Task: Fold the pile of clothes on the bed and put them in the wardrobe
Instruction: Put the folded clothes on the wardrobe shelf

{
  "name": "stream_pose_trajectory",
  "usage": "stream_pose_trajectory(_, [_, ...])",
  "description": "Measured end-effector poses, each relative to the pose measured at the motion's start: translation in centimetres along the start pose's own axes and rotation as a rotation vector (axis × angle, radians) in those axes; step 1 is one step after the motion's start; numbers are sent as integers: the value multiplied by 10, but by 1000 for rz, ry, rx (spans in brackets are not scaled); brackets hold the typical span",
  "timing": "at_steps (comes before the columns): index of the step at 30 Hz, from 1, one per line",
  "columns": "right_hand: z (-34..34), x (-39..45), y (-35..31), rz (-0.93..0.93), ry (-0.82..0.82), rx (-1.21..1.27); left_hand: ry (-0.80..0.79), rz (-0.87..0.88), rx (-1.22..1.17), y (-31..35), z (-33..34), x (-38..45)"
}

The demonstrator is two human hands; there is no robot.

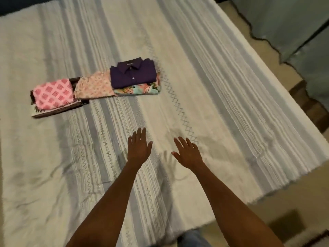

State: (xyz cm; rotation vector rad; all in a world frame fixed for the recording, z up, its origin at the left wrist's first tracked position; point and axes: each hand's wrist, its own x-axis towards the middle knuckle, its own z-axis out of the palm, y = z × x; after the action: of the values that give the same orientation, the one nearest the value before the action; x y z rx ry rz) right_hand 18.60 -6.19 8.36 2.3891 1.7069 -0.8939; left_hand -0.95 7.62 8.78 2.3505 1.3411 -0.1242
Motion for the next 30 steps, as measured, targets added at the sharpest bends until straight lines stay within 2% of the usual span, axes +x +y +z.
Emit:
stream_pose_trajectory(6, [-24,144,-1,-153,12,-81,96,-102,-12,-37,7,94])
stream_pose_trajectory(11, [-26,271,-18,-191,154,-137,160,-222,-100,-78,25,169])
stream_pose_trajectory(14, [-29,345,-30,-206,242,-222,120,-249,-136,-106,46,213])
stream_pose_trajectory(17, [-44,415,-46,-236,367,-269,15,-235,-190,-134,72,261])
stream_pose_trajectory(20, [-56,465,-55,-246,392,-302,-84,-303,-285,-146,98,289])
stream_pose_trajectory(25, [-45,513,-58,-186,281,-291,-25,-340,-370,-145,114,293])
stream_pose_trajectory(30, [-46,510,-61,-223,300,-412,-28,-358,-423,-146,115,296])
